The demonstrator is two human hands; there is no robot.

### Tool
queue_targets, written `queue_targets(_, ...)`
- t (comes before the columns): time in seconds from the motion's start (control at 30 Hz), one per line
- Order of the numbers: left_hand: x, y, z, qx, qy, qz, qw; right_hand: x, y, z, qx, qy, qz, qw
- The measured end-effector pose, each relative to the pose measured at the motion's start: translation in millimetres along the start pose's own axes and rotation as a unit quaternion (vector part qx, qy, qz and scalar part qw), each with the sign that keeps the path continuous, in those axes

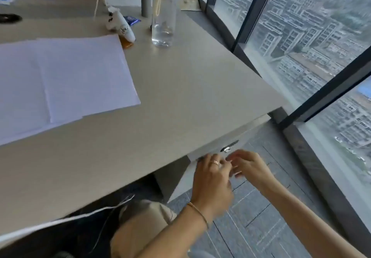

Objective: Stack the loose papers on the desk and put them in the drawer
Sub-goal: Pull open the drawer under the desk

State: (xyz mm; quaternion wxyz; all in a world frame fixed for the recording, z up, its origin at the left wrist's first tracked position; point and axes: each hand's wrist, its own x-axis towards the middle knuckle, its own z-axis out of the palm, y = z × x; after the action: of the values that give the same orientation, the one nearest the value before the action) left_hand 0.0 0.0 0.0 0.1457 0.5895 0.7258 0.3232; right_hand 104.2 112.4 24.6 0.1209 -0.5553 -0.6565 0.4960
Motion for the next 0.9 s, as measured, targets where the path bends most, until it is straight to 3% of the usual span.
queue_targets(0.13, 2.7, 3.5, 3.1, 0.116, 0.040, 0.025, 0.992, 21.6, 17.0, 12.8, 0.045, -0.015, 0.049, 0.998)
queue_targets(0.27, -5.1, 16.9, 15.0, 0.200, -0.001, 0.014, 0.980, 31.7, 27.1, 16.5, 0.136, -0.012, 0.069, 0.988)
queue_targets(0.57, 5.5, 41.4, 27.3, 0.250, 0.031, 0.000, 0.968, 30.9, 29.7, 17.3, 0.273, 0.022, 0.040, 0.961)
queue_targets(0.77, 10.3, 52.7, 39.3, 0.291, 0.012, -0.011, 0.957, 10.6, 60.4, -5.7, 0.237, 0.013, 0.046, 0.970)
queue_targets(0.9, 9.6, 74.7, 48.5, 0.256, 0.014, 0.007, 0.967, -17.3, 86.8, -36.9, 0.163, -0.001, 0.051, 0.985)
